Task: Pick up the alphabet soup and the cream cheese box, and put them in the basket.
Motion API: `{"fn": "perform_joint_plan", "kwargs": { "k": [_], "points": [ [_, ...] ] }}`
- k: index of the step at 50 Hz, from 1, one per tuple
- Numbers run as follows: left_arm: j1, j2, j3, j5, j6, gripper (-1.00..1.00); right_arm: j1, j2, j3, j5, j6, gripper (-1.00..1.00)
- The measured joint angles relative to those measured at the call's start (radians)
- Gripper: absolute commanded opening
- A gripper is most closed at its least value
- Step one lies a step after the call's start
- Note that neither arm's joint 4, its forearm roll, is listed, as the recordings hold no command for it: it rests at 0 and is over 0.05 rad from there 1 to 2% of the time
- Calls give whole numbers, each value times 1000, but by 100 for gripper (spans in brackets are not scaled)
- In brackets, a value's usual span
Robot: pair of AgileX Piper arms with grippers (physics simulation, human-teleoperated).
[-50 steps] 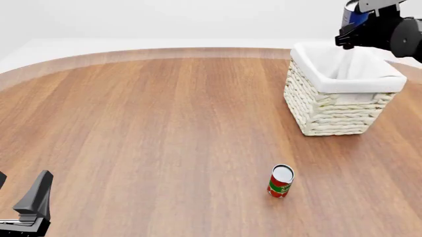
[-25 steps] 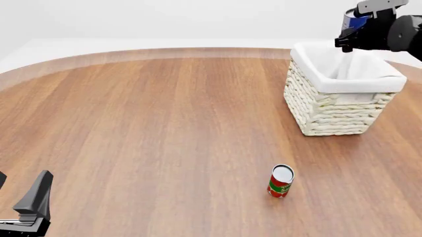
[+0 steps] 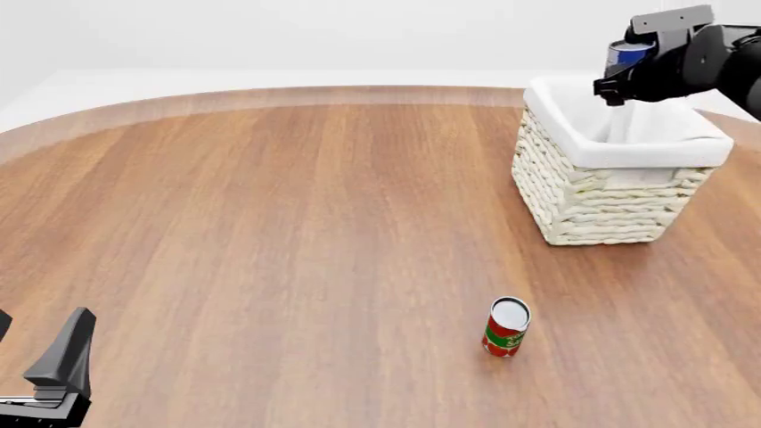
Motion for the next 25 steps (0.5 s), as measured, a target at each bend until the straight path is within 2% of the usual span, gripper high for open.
{"fn": "perform_joint_plan", "kwargs": {
  "k": [25],
  "points": [
    [0,0,0,0,0,100,1,92,-110,141,35,-100]
  ]
}}
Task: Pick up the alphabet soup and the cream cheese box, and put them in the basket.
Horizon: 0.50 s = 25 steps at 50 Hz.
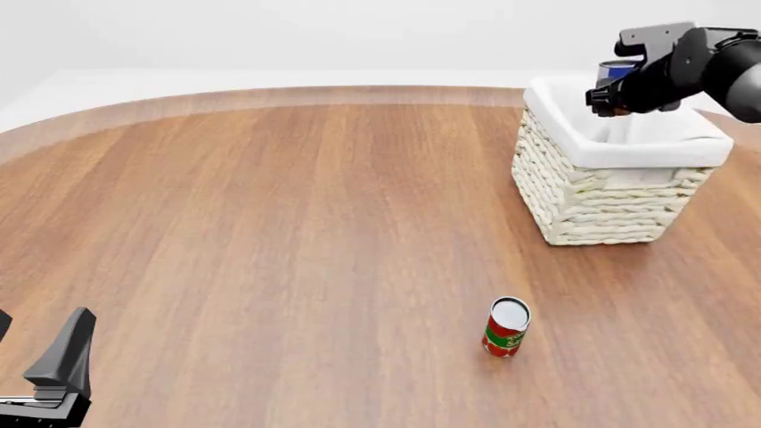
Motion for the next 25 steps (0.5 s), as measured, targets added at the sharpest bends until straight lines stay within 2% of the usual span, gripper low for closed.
{"fn": "perform_joint_plan", "kwargs": {
  "k": [25],
  "points": [
    [0,0,0,0,0,100,-12,82,-97,118,24,-100]
  ]
}}
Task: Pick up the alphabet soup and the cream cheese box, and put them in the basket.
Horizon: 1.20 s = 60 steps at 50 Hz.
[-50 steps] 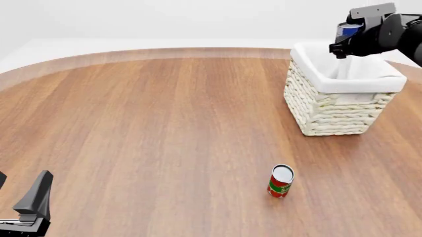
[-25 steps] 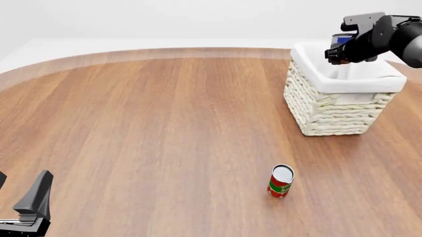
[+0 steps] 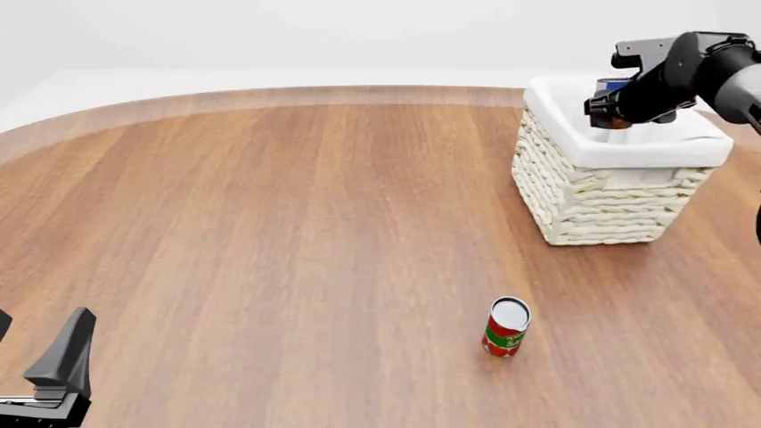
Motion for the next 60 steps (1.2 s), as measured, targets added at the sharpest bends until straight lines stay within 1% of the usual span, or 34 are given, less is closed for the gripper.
{"fn": "perform_joint_plan", "kwargs": {
  "k": [20,50,51,60],
  "points": [
    [0,0,0,0,0,100,-20,62,-72,86,-11,-100],
    [0,0,0,0,0,100,-17,108,-123,154,-1,-100],
    [0,0,0,0,0,100,-18,109,-124,155,-1,100],
    [0,0,0,0,0,100,-29,101,-129,145,25,100]
  ]
}}
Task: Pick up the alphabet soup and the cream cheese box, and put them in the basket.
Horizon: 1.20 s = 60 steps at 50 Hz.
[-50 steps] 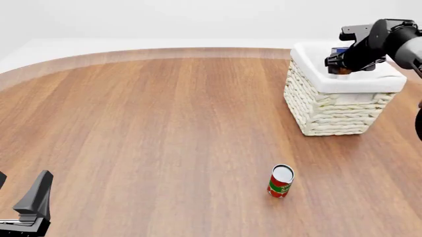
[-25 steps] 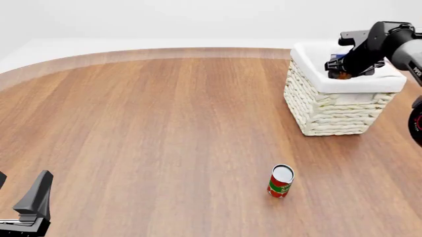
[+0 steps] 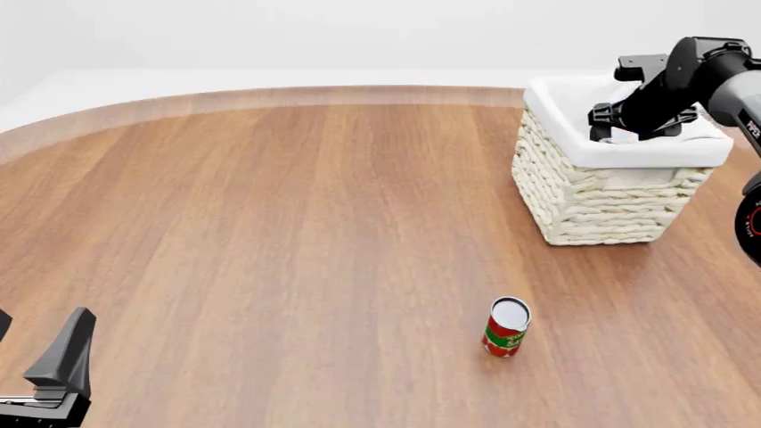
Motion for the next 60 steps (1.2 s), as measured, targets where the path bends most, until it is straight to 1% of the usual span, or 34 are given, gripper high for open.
{"fn": "perform_joint_plan", "kwargs": {
  "k": [20,60],
  "points": [
    [0,0,0,0,0,100,-4,-39,34,-55,21,100],
    [0,0,0,0,0,100,-27,-159,170,-240,-23,100]
  ]
}}
